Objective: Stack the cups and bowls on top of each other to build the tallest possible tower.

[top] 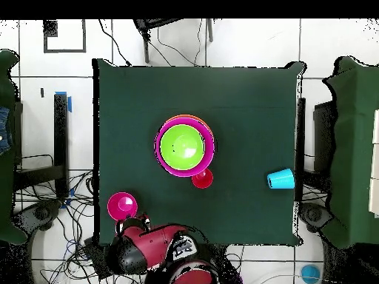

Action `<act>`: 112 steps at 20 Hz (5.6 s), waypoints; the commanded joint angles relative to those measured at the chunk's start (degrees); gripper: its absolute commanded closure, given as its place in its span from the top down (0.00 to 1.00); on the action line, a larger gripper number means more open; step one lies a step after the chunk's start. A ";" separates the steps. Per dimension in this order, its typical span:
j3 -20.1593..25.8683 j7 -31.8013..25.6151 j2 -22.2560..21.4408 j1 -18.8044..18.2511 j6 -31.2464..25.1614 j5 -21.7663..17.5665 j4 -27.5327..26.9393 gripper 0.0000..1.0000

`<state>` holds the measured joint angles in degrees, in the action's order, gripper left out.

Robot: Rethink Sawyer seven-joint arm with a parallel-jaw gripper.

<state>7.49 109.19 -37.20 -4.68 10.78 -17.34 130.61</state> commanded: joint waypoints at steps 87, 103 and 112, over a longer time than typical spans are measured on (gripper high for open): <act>12.57 6.48 11.72 -14.78 0.96 -11.94 -2.52 1.00; 17.00 6.88 6.64 -15.85 -5.76 -6.55 -3.14 1.00; 16.13 5.64 11.53 -17.31 -3.32 -9.06 -5.70 1.00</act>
<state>20.29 109.19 -29.87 -21.14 11.30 -26.90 131.71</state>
